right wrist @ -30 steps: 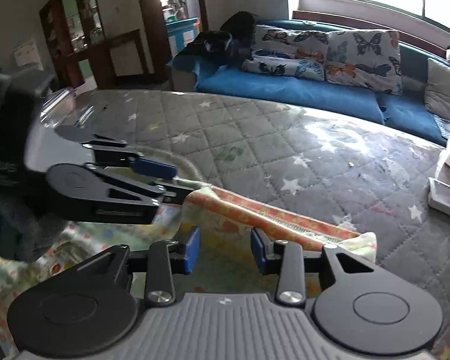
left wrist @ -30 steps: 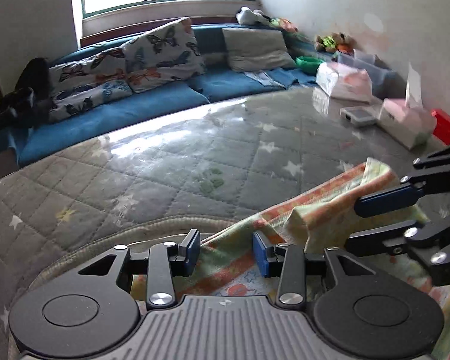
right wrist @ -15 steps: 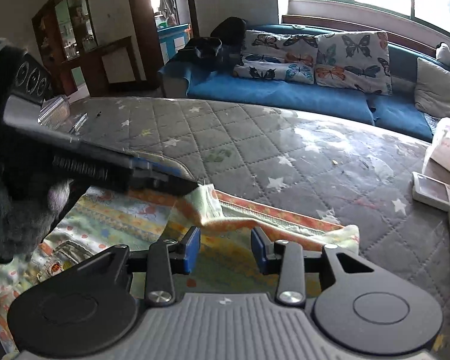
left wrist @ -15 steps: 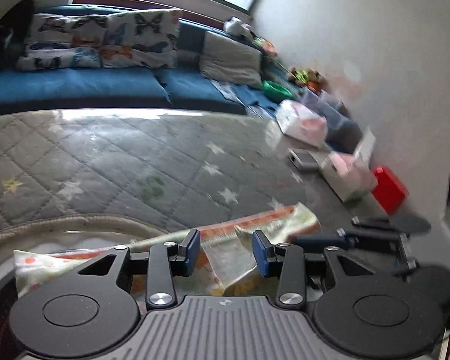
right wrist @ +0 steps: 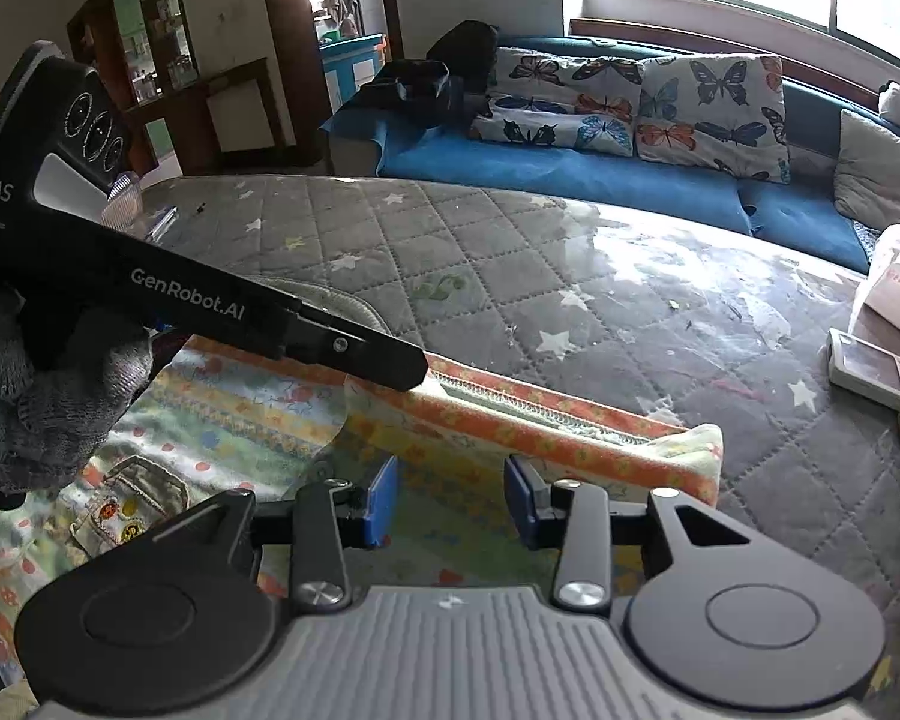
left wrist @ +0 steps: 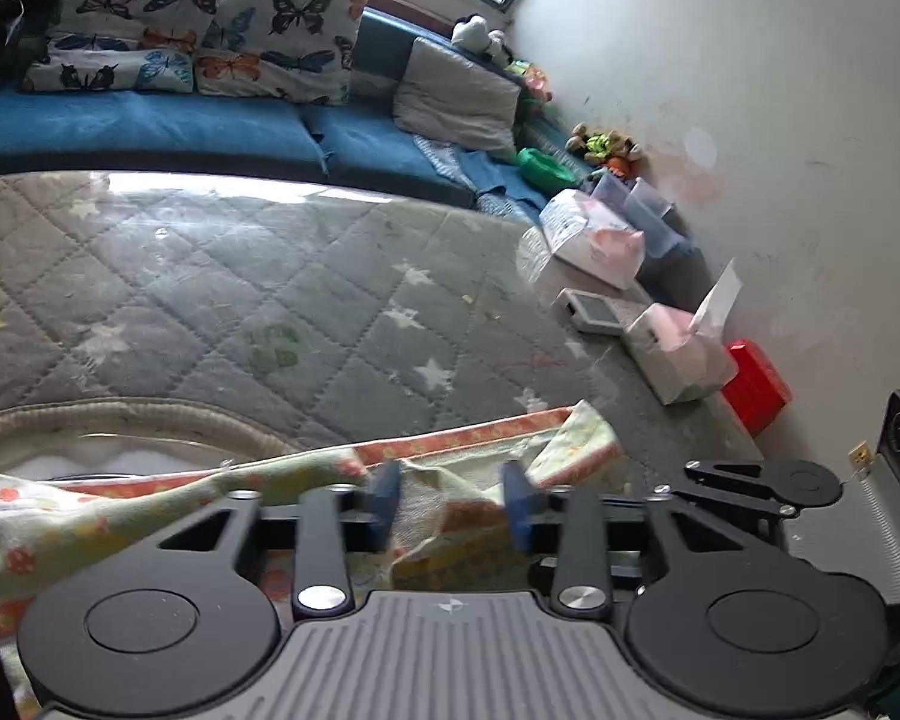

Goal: Fold clothes

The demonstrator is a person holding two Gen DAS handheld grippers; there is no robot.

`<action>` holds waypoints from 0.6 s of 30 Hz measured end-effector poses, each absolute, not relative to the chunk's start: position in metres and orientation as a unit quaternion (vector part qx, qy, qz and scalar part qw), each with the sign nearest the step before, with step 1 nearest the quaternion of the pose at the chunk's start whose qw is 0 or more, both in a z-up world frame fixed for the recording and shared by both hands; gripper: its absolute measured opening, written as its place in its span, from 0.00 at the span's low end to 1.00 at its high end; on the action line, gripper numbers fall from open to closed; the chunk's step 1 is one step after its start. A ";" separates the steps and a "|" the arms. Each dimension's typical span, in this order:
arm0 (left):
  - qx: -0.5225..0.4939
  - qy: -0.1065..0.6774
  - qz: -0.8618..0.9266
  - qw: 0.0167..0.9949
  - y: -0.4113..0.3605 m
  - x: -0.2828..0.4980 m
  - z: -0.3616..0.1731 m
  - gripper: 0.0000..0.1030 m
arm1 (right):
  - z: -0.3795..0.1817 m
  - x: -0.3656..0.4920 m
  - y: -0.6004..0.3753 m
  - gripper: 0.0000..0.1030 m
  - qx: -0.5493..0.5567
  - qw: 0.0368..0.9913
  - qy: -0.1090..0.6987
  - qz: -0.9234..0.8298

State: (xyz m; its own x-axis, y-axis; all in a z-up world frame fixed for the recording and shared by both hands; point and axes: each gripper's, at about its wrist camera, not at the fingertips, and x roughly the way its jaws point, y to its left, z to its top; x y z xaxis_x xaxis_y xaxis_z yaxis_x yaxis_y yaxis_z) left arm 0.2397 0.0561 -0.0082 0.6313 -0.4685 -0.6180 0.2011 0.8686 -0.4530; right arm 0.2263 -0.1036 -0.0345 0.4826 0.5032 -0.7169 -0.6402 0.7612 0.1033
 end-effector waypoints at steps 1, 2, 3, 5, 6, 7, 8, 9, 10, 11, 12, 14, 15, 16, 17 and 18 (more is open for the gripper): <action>-0.171 0.379 -0.191 0.889 0.056 0.238 -0.007 0.16 | -0.034 0.227 -0.104 0.39 -0.089 0.857 0.383 0.333; -0.169 0.372 -0.193 0.892 0.057 0.236 -0.006 0.13 | -0.034 0.227 -0.104 0.40 -0.088 0.857 0.383 0.333; -0.167 0.365 -0.195 0.895 0.057 0.234 -0.005 0.11 | -0.034 0.227 -0.104 0.40 -0.087 0.858 0.383 0.332; -0.162 0.350 -0.199 0.901 0.057 0.231 -0.003 0.10 | -0.034 0.227 -0.104 0.41 -0.088 0.858 0.382 0.331; -0.160 0.343 -0.202 0.903 0.058 0.229 -0.002 0.10 | -0.034 0.227 -0.104 0.42 -0.087 0.859 0.381 0.330; -0.158 0.336 -0.204 0.906 0.058 0.228 -0.001 0.10 | -0.033 0.228 -0.105 0.43 -0.085 0.860 0.381 0.329; -0.157 0.331 -0.205 0.908 0.058 0.226 0.000 0.09 | -0.032 0.228 -0.106 0.43 -0.084 0.861 0.380 0.327; -0.158 0.335 -0.203 0.907 0.058 0.228 -0.001 0.08 | -0.032 0.229 -0.107 0.43 -0.082 0.862 0.379 0.325; -0.160 0.338 -0.200 0.905 0.058 0.229 -0.002 0.07 | -0.030 0.229 -0.110 0.43 -0.079 0.865 0.377 0.322; -0.162 0.342 -0.198 0.904 0.058 0.231 -0.002 0.07 | -0.029 0.230 -0.113 0.43 -0.076 0.867 0.375 0.319; -0.164 0.345 -0.196 0.903 0.058 0.232 -0.003 0.07 | -0.026 0.232 -0.119 0.43 -0.069 0.872 0.372 0.312; -0.168 0.352 -0.192 0.901 0.057 0.235 -0.005 0.07 | -0.021 0.235 -0.129 0.43 -0.054 0.881 0.364 0.298; -0.169 0.355 -0.190 0.900 0.057 0.236 -0.006 0.07 | -0.018 0.237 -0.135 0.43 -0.047 0.885 0.360 0.292; -0.171 0.359 -0.187 0.898 0.057 0.237 -0.006 0.09 | -0.015 0.239 -0.140 0.43 -0.040 0.889 0.356 0.285; -0.173 0.362 -0.185 0.897 0.057 0.239 -0.007 0.10 | -0.012 0.243 -0.146 0.42 -0.034 0.894 0.353 0.272; -0.175 0.365 -0.183 0.896 0.057 0.240 -0.008 0.11 | -0.011 0.247 -0.151 0.42 -0.026 0.898 0.352 0.262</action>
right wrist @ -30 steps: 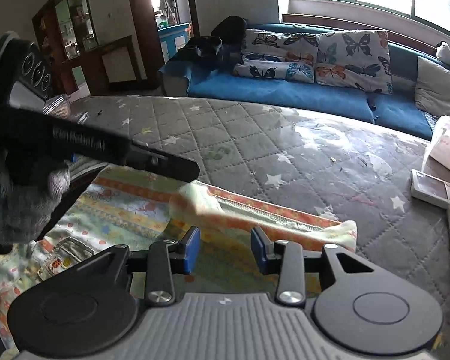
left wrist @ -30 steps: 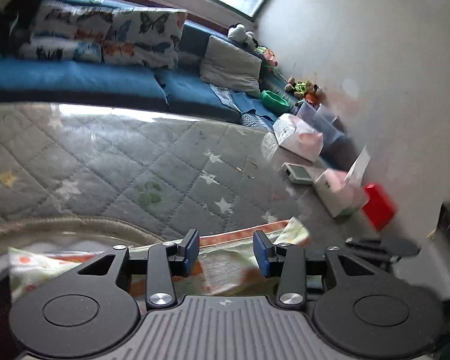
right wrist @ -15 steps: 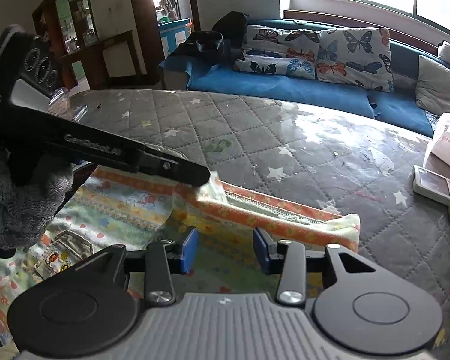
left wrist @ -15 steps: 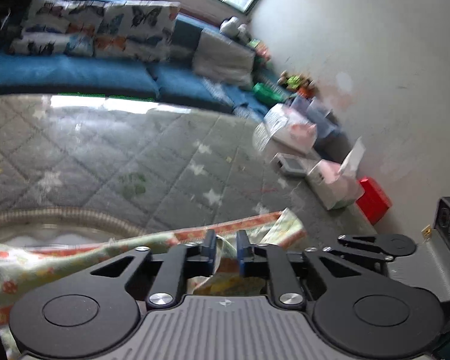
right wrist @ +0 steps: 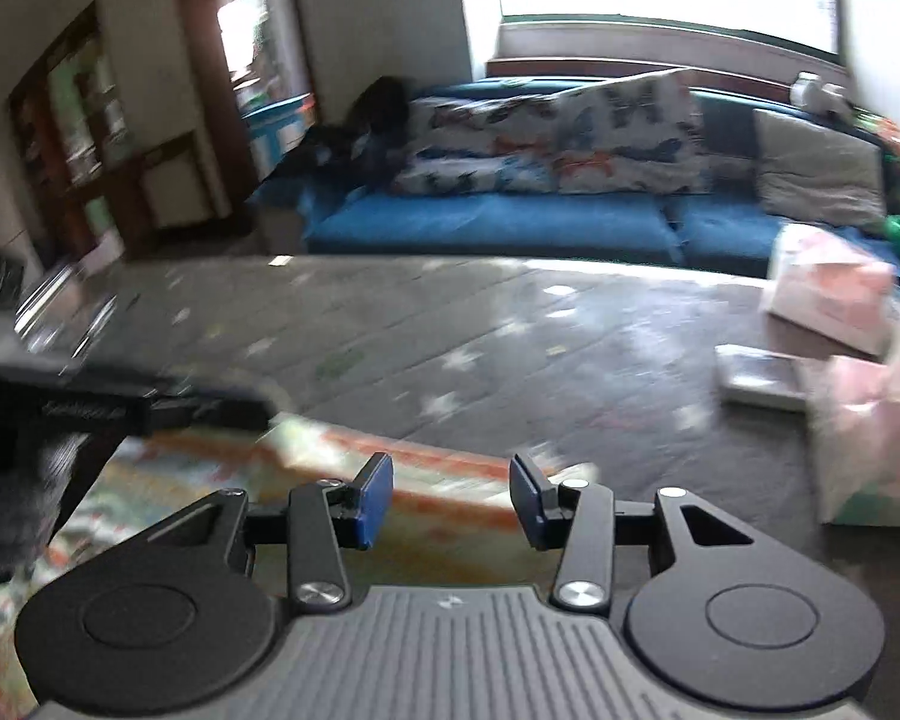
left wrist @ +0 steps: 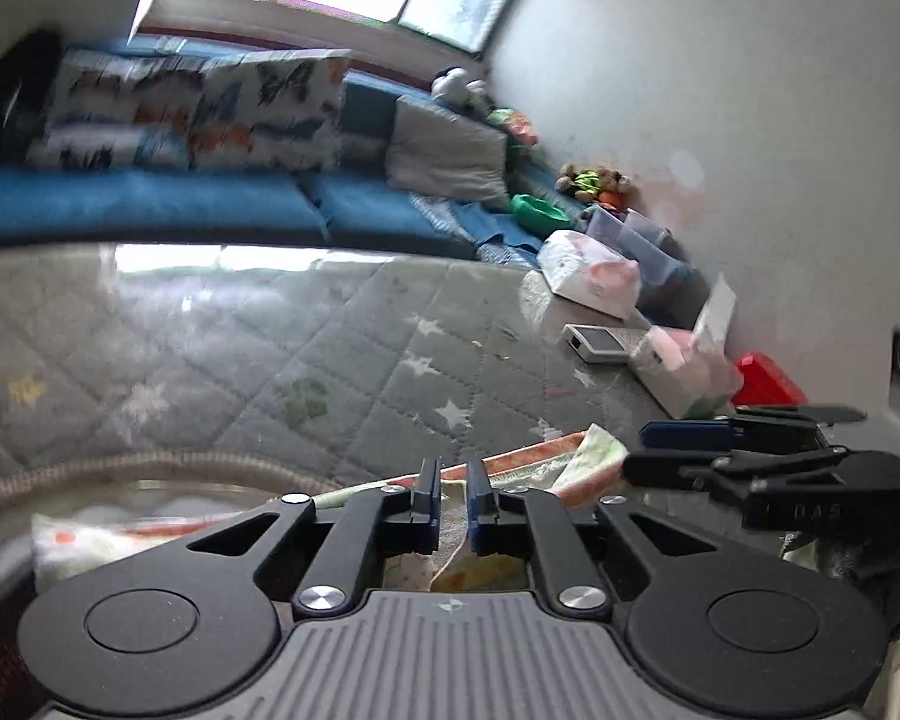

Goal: Fold clothes

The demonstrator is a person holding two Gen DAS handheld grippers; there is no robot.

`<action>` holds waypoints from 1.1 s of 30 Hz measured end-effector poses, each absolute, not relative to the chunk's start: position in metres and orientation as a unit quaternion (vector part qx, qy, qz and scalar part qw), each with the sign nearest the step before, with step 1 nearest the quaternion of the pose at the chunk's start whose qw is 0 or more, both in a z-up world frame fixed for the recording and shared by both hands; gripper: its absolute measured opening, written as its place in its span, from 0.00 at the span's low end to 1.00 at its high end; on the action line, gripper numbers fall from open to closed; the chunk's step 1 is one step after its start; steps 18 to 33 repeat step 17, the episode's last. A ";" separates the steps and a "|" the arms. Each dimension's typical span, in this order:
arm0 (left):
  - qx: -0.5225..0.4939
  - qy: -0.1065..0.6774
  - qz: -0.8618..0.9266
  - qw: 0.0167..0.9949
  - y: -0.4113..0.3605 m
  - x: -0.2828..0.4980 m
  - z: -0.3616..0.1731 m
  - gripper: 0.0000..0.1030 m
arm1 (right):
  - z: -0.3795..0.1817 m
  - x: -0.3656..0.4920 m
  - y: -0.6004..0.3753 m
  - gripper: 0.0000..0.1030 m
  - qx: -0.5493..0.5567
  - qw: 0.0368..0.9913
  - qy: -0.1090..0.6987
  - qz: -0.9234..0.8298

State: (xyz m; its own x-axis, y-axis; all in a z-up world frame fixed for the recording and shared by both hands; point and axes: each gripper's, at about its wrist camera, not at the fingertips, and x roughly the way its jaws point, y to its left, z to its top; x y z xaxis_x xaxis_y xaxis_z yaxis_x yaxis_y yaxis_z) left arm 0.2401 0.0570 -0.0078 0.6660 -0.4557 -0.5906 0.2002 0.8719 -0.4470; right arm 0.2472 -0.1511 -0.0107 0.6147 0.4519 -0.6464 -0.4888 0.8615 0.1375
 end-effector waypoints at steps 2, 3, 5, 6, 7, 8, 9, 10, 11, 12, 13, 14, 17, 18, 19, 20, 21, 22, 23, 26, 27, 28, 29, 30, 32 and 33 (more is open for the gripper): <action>-0.178 0.372 -0.179 0.893 0.057 0.243 -0.009 0.23 | -0.010 0.257 -0.158 0.40 -0.019 0.903 0.353 0.245; -0.180 0.376 -0.176 0.892 0.057 0.244 -0.010 0.28 | -0.010 0.261 -0.161 0.39 -0.017 0.905 0.354 0.237; -0.184 0.382 -0.172 0.889 0.057 0.247 -0.012 0.40 | -0.016 0.271 -0.164 0.39 -0.009 0.902 0.366 0.230; -0.186 0.386 -0.170 0.888 0.056 0.248 -0.012 0.41 | -0.019 0.276 -0.166 0.36 -0.004 0.900 0.371 0.226; -0.187 0.389 -0.168 0.886 0.056 0.250 -0.013 0.42 | -0.022 0.281 -0.168 0.34 0.000 0.899 0.377 0.223; -0.189 0.392 -0.165 0.885 0.056 0.251 -0.014 0.42 | -0.027 0.285 -0.168 0.33 0.004 0.897 0.384 0.221; -0.190 0.396 -0.163 0.883 0.056 0.252 -0.015 0.40 | -0.031 0.287 -0.169 0.32 0.003 0.895 0.389 0.220; -0.189 0.399 -0.163 0.882 0.054 0.253 -0.018 0.39 | -0.036 0.289 -0.169 0.30 0.002 0.893 0.393 0.220; -0.189 0.398 -0.165 0.883 0.052 0.253 -0.020 0.30 | -0.040 0.291 -0.169 0.27 0.002 0.891 0.397 0.220; -0.188 0.397 -0.167 0.883 0.050 0.253 -0.022 0.22 | -0.043 0.291 -0.169 0.20 0.000 0.890 0.400 0.218; -0.186 0.394 -0.169 0.884 0.049 0.252 -0.023 0.09 | -0.046 0.292 -0.168 0.15 -0.002 0.890 0.401 0.217; -0.179 0.381 -0.169 0.891 0.049 0.248 -0.021 0.06 | -0.047 0.292 -0.168 0.09 -0.003 0.891 0.400 0.212; -0.158 0.344 -0.170 0.910 0.048 0.238 -0.015 0.02 | -0.045 0.289 -0.175 0.05 0.013 0.898 0.389 0.206; -0.158 0.344 -0.170 0.910 0.048 0.238 -0.015 0.02 | -0.045 0.289 -0.175 0.05 0.013 0.898 0.389 0.206; -0.158 0.344 -0.170 0.910 0.048 0.238 -0.015 0.02 | -0.045 0.289 -0.175 0.05 0.013 0.898 0.389 0.206; -0.158 0.344 -0.170 0.910 0.048 0.238 -0.015 0.02 | -0.045 0.289 -0.175 0.05 0.013 0.898 0.389 0.206; -0.158 0.344 -0.170 0.910 0.048 0.238 -0.015 0.02 | -0.045 0.289 -0.175 0.05 0.013 0.898 0.389 0.206; -0.158 0.344 -0.170 0.910 0.048 0.238 -0.015 0.02 | -0.045 0.289 -0.175 0.05 0.013 0.898 0.389 0.206; -0.158 0.344 -0.170 0.910 0.048 0.238 -0.015 0.02 | -0.045 0.289 -0.175 0.05 0.013 0.898 0.389 0.206; -0.158 0.344 -0.170 0.910 0.048 0.238 -0.015 0.02 | -0.045 0.289 -0.175 0.05 0.013 0.898 0.389 0.206; -0.158 0.344 -0.170 0.910 0.048 0.238 -0.015 0.02 | -0.045 0.289 -0.175 0.05 0.013 0.898 0.389 0.206; -0.158 0.344 -0.170 0.910 0.048 0.238 -0.015 0.02 | -0.045 0.289 -0.175 0.05 0.013 0.898 0.389 0.206; -0.158 0.344 -0.170 0.910 0.048 0.238 -0.015 0.02 | -0.045 0.289 -0.175 0.05 0.013 0.898 0.389 0.206; -0.158 0.344 -0.170 0.910 0.048 0.238 -0.015 0.02 | -0.045 0.289 -0.175 0.05 0.013 0.898 0.389 0.206; -0.158 0.344 -0.170 0.910 0.048 0.238 -0.015 0.02 | -0.045 0.289 -0.175 0.05 0.013 0.898 0.389 0.206; -0.158 0.344 -0.170 0.910 0.048 0.238 -0.015 0.02 | -0.045 0.289 -0.175 0.05 0.013 0.898 0.389 0.206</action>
